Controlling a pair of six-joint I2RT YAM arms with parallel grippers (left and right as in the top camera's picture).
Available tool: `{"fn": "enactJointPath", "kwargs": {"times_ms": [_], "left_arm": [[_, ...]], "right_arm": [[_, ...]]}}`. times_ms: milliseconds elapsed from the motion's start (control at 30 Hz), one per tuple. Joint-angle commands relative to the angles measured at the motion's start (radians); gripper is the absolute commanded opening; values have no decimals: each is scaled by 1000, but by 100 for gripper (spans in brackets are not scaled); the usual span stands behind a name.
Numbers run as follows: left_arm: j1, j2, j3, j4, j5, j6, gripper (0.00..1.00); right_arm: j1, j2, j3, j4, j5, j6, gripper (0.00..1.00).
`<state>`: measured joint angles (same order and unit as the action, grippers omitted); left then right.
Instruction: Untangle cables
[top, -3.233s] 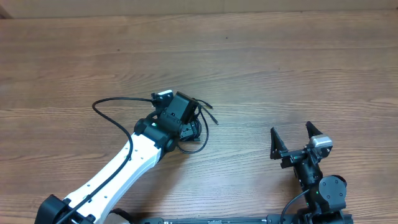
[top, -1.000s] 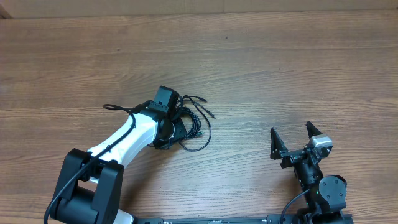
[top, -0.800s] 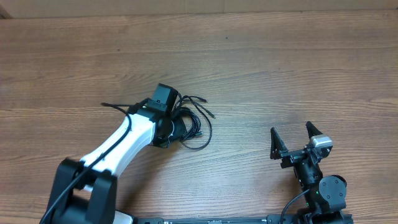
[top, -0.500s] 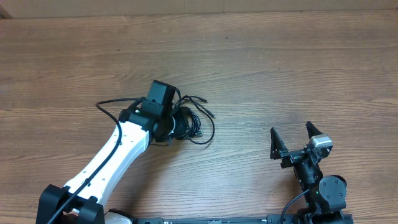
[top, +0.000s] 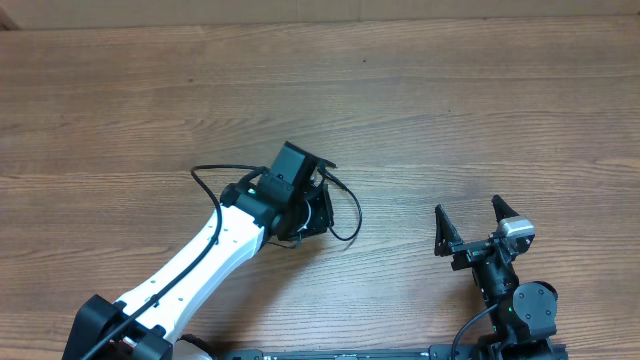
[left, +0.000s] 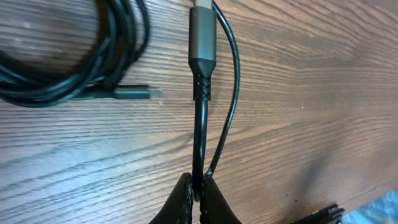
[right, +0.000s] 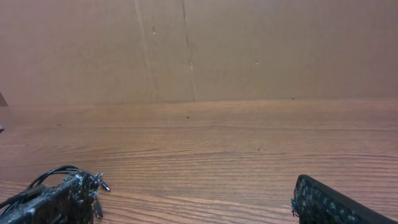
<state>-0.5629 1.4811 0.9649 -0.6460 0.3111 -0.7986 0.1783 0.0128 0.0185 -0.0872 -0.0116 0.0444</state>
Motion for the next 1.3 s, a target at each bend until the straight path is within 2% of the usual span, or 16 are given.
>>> {"fn": "enactJointPath", "kwargs": {"times_ms": [0, 267, 567, 733, 933, 1267], "left_arm": [[-33, -9, 21, 6, -8, -18, 5], [-48, -8, 21, -7, 7, -34, 12], [-53, 0, 21, -10, -12, -39, 27], [-53, 1, 20, -48, -169, -42, 23], [-53, 3, 19, -91, -355, -126, 39], [-53, 85, 18, -39, -479, -126, 40]], "right_arm": [[6, -10, -11, 5, -6, -16, 100], [6, -10, -11, 5, -6, -16, 100], [6, -10, -11, 5, -6, -16, 100], [6, -10, -11, 5, -6, -16, 100], [6, -10, -11, 5, -6, -16, 100], [6, -10, -11, 5, -6, -16, 100]]}}
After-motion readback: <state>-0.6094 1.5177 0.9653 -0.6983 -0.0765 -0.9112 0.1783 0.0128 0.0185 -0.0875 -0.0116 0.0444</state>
